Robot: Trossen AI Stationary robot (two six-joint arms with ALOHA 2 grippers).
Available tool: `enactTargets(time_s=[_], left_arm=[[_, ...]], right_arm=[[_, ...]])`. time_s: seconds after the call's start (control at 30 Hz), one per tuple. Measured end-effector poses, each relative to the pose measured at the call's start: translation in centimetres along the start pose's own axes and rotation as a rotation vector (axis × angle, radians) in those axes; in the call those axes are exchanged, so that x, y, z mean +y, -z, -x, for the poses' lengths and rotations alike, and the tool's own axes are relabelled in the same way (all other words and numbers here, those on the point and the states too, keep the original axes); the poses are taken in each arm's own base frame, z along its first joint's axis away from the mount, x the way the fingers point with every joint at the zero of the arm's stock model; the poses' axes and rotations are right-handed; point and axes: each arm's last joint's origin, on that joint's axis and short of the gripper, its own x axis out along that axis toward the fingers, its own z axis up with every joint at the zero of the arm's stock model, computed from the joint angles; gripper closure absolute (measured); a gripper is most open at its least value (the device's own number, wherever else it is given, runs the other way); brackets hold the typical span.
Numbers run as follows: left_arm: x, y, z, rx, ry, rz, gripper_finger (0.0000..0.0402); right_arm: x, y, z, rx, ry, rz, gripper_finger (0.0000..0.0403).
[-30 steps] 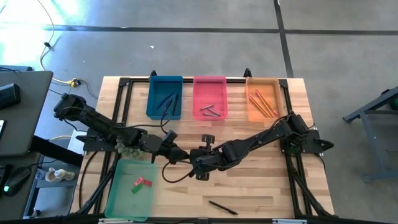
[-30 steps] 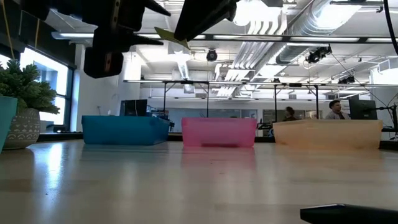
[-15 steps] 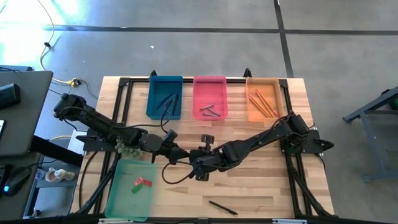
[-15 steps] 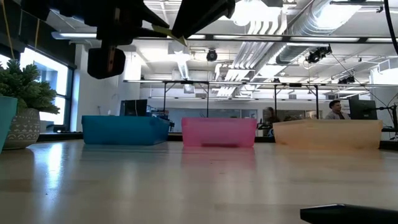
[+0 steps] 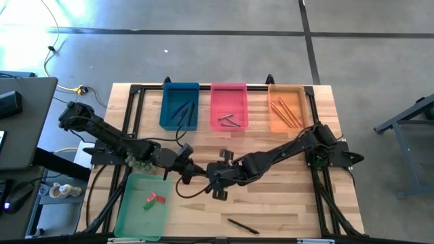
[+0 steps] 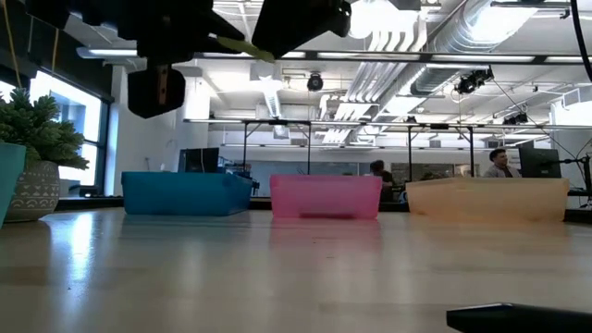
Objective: Sort crayons/erasers/pens/pencils in bins
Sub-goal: Put the light green eraser into the green bin
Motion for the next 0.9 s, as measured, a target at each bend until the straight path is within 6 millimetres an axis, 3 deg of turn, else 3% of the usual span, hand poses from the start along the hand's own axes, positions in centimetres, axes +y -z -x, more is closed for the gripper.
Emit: enactTargets(time_s=[0.27,0.47,0.9], left_arm=[[-0.5,2.2,1.6,0.112,-0.055,-0.081,0.0398],[-1.3,3.8,3.3,0.212,-0.09,-0.118,0.0398],[-5.4,6.6,8.7,0.511,-0.33,-0.286,0.0398]], right_arm=[[1.9,1.1,0.6,0.121,-0.189,-0.171,0.0237],[4.0,2.3,1.6,0.152,-0.2,-0.218,0.0244],[6.7,4.6,3.1,0.199,-0.158,-0.31,0.0272]])
